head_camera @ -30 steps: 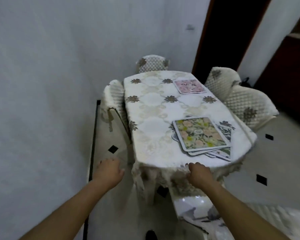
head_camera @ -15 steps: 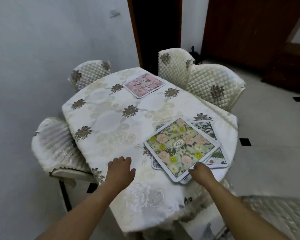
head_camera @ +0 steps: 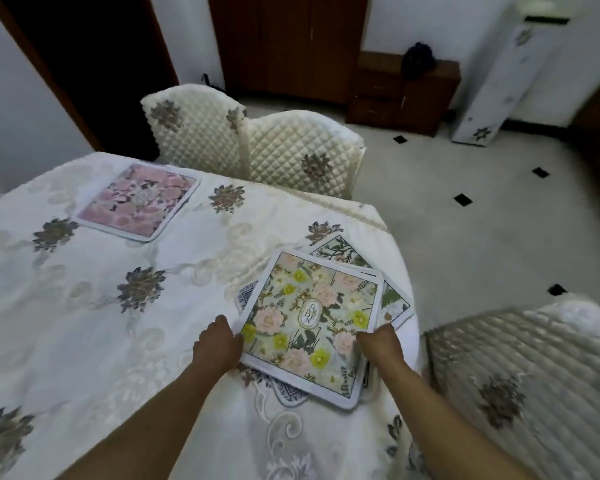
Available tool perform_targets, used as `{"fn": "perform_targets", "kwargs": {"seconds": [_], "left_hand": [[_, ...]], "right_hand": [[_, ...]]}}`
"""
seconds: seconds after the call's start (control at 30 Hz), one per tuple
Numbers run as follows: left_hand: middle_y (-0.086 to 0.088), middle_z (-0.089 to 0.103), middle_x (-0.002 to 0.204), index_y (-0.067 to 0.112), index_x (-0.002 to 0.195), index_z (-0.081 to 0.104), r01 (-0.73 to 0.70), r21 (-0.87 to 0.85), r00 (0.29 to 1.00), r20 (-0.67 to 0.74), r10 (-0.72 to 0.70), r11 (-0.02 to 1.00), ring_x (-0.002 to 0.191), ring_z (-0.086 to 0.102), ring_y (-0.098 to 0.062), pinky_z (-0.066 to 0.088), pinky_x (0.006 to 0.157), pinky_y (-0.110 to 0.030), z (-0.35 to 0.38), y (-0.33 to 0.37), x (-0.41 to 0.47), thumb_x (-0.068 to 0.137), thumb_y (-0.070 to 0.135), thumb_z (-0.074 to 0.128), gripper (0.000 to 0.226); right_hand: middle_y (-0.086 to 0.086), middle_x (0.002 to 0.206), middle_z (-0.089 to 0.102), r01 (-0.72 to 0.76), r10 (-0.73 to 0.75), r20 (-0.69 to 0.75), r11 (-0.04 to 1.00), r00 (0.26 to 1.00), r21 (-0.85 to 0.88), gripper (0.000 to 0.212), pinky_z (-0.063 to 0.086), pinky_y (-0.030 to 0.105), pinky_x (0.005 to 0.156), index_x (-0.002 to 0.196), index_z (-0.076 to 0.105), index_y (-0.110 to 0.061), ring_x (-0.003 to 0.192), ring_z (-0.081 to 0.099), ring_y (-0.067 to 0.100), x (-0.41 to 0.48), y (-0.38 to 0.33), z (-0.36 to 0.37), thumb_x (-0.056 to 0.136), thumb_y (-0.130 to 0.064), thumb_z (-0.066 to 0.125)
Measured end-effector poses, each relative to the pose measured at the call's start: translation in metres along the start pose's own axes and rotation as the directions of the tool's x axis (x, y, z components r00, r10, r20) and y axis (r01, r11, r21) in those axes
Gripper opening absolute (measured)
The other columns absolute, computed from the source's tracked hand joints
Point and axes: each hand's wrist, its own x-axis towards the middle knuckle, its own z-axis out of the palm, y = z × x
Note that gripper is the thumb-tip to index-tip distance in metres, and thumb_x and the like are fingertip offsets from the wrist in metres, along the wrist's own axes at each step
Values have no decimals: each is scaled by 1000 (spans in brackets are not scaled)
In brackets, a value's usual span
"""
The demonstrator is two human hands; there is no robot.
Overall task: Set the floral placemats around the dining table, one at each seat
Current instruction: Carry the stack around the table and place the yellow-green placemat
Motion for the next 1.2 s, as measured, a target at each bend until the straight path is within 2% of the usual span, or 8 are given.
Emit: {"fn": "perform_targets", "kwargs": {"seconds": [0.07, 0.2, 0.33, 0.4, 0.5, 0.73, 0.93, 1.2], "left_hand": [[-18, 60, 99, 8, 90, 45, -59, -79, 996, 63, 65, 995, 95, 59, -37, 48, 79, -41, 2, -3, 22, 91, 26, 55, 21], [-9, 58, 83, 9, 82, 50, -177, -104, 983, 22, 180, 979, 84, 58, -30, 45, 68, -37, -6, -10, 47, 94, 22, 51, 18], [-5, 61, 81, 10, 84, 56, -262, -99, 963, 34, 266, 960, 80, 57, -26, 42, 66, -34, -26, -16, 45, 94, 25, 52, 18], [-4, 59, 79, 12, 81, 53, -315, -113, 948, 11, 318, 942, 78, 57, -25, 43, 65, -35, -40, -21, 41, 94, 23, 53, 17], [-3, 58, 75, 14, 77, 51, -361, -126, 933, -44, 358, 924, 74, 56, -25, 43, 64, -36, -64, -35, 28, 94, 22, 53, 19], [-6, 59, 79, 13, 79, 51, -245, -92, 954, -201, 223, 965, 76, 56, -26, 41, 63, -35, -122, -119, -37, 95, 22, 51, 19], [-6, 61, 78, 10, 81, 54, -107, -85, 952, -295, 78, 991, 73, 57, -25, 46, 64, -40, -165, -221, -89, 95, 20, 50, 17], [-1, 58, 73, 16, 78, 52, -101, -97, 940, -335, 62, 990, 66, 54, -17, 40, 56, -34, -212, -333, -79, 96, 22, 51, 19]], "right_hand": [[15, 98, 64, -42, 42, -30, 999, 999, 19, 34, 47, 29, 62, 112, 56, 0, 84, 63, 32, -8, 2, 10, 83, -15, 60], [13, 100, 66, -1, -3, -128, 999, 992, -32, 23, 49, 33, 71, 105, 63, -6, 87, 61, 32, -25, 9, 31, 90, -19, 51], [2, 82, 61, 51, -64, -227, 997, 972, -62, 10, 38, 26, 57, 86, 61, -15, 76, 55, 25, -53, 10, 39, 91, -20, 53], [-4, 69, 56, 88, -103, -273, 994, 956, -67, 21, 30, 22, 49, 68, 52, -19, 65, 53, 19, -65, 8, 39, 89, -17, 55], [-6, 62, 52, 137, -160, -303, 986, 940, -95, 31, 28, 21, 49, 60, 47, -19, 58, 47, 8, -84, 3, 39, 88, -19, 59], [3, 57, 59, 324, -338, -95, 936, 936, -140, 34, 38, 24, 50, 55, 54, -13, 55, 56, 18, -128, -18, 84, 85, -25, 66], [1, 46, 41, 483, -482, 41, 867, 875, -120, 46, 29, 27, 49, 50, 39, -15, 47, 43, 18, -189, -40, 153, 84, -24, 69], [1, 50, 43, 544, -542, 54, 826, 838, -151, 43, 28, 27, 47, 53, 40, -14, 49, 44, 17, -246, -71, 246, 83, -29, 68]]}}
